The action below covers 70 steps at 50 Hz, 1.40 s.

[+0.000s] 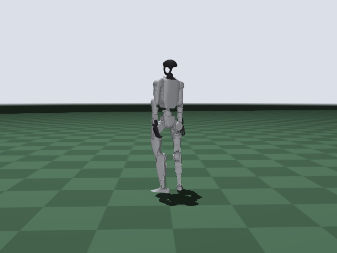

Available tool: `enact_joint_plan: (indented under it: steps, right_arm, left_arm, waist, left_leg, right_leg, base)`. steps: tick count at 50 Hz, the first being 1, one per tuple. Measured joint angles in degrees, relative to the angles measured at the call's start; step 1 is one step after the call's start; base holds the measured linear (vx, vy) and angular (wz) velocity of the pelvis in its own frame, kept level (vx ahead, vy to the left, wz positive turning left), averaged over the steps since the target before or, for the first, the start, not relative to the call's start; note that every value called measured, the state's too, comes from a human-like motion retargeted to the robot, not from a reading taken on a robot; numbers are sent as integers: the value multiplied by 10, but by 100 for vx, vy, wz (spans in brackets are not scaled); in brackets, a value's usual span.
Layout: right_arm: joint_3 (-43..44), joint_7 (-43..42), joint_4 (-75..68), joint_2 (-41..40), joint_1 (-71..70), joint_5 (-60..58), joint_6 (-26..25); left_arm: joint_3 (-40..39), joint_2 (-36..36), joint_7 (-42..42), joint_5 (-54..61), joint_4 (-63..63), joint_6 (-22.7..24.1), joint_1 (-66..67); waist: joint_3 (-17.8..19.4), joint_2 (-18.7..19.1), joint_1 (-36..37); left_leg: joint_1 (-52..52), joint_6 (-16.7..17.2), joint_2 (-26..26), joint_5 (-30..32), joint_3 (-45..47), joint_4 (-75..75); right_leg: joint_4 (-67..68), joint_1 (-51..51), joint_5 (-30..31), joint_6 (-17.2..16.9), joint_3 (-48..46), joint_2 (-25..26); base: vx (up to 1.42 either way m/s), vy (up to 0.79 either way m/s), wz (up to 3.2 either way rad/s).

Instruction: Upper body actions

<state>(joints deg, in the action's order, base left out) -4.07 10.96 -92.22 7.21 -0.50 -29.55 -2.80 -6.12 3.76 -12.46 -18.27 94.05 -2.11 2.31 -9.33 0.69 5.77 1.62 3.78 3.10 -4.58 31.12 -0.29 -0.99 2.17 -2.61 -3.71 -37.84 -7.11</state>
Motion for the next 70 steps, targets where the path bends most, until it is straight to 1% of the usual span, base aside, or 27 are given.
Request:
enact_joint_plan:
  steps: [40,60,70]
  right_arm:
    - [-3,2,0,-1,-1,-11,2]
    - [-3,1,4,-2,-1,-14,3]
    - [-4,2,6,-2,-4,-19,5]
  left_arm:
    - [0,1,0,3,0,0,1]
    - [-1,1,3,7,-2,2,3]
    - [2,2,5,8,-1,0,3]
  waist:
    - [-1,0,-6]
    - [5,0,-15]
    - [5,-1,-17]
  left_leg:
    - [-2,-1,2,1,3,-1]
    - [-2,-2,1,1,0,0]
    - [0,-2,4,1,14,-2]
  right_leg:
    - [1,-6,3,0,3,1]
    - [3,-8,4,0,2,-1]
    - [6,-16,6,2,17,0]
  base:
    - [0,0,0]
    - [0,0,0]
    - [0,0,0]
